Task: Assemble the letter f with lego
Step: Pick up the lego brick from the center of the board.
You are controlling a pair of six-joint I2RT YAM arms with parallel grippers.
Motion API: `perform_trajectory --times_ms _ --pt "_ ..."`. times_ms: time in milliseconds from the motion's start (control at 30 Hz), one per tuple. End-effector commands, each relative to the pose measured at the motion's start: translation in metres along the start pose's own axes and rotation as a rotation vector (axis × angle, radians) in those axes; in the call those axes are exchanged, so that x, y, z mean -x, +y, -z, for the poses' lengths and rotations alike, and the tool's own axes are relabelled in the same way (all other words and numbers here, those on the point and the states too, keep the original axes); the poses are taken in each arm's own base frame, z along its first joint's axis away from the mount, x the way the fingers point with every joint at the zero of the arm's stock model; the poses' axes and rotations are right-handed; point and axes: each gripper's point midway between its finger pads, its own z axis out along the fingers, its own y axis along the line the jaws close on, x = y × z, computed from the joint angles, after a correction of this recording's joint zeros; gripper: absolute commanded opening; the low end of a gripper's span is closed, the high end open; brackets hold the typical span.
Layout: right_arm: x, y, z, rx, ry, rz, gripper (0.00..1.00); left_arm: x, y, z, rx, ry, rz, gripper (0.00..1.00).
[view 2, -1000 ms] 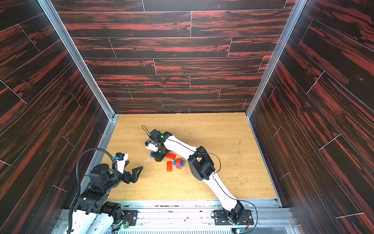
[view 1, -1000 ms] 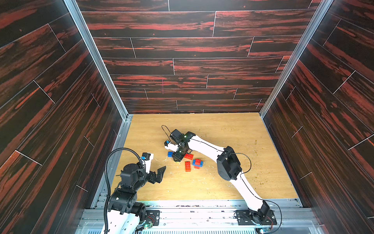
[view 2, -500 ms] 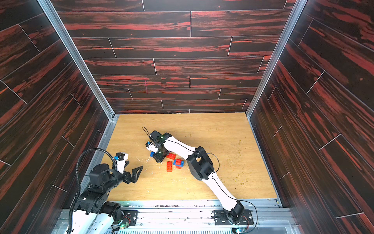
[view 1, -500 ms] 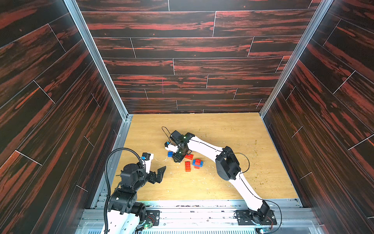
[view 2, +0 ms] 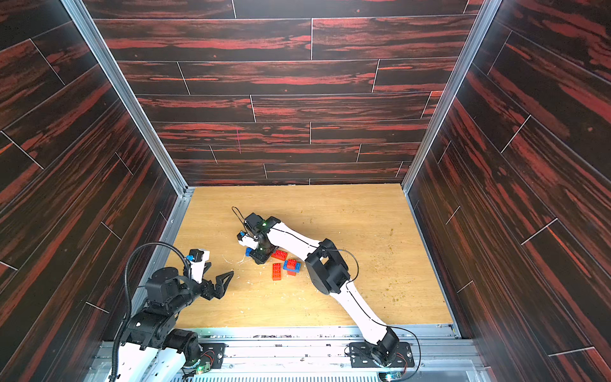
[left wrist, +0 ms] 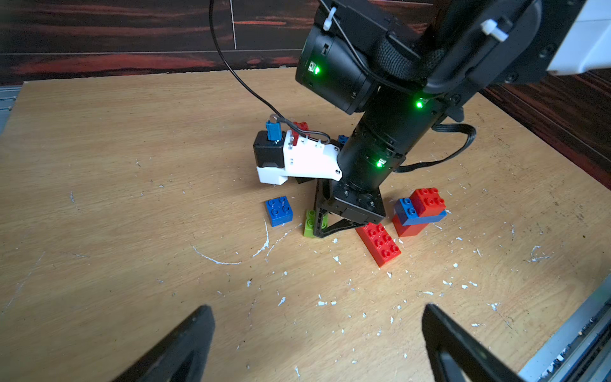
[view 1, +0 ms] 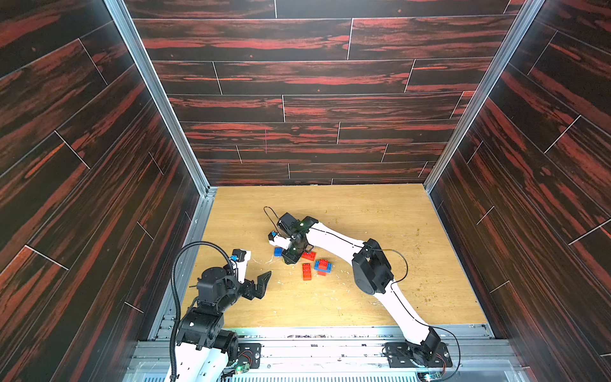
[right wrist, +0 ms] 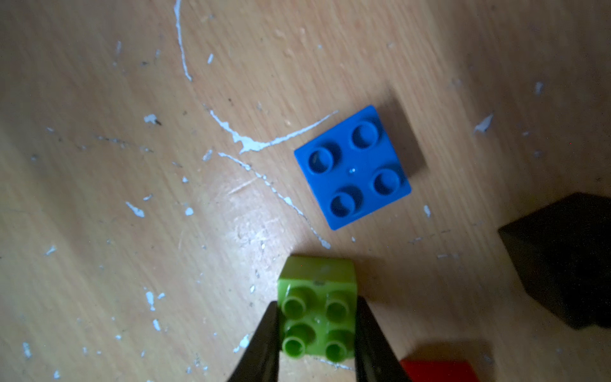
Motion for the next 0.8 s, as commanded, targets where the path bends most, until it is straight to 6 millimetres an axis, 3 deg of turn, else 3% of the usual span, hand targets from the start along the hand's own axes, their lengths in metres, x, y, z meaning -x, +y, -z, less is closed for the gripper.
perform_trajectory --times_ms 0,367,767 --pt "-0.010 0.006 0.020 0.007 0.021 0.082 0.20 0.001 -0.003 0.001 -0.013 -0.001 -0.014 1.00" --pt "-0.044 0.014 0.082 0.051 -0.037 0.288 0.24 0.001 -0.001 0.000 -0.004 -0.002 -0.011 1.00" --pt "-0.075 0.014 0.124 0.039 -0.113 0.300 0.24 0.001 0.002 0.000 0.012 0.001 -0.003 1.00"
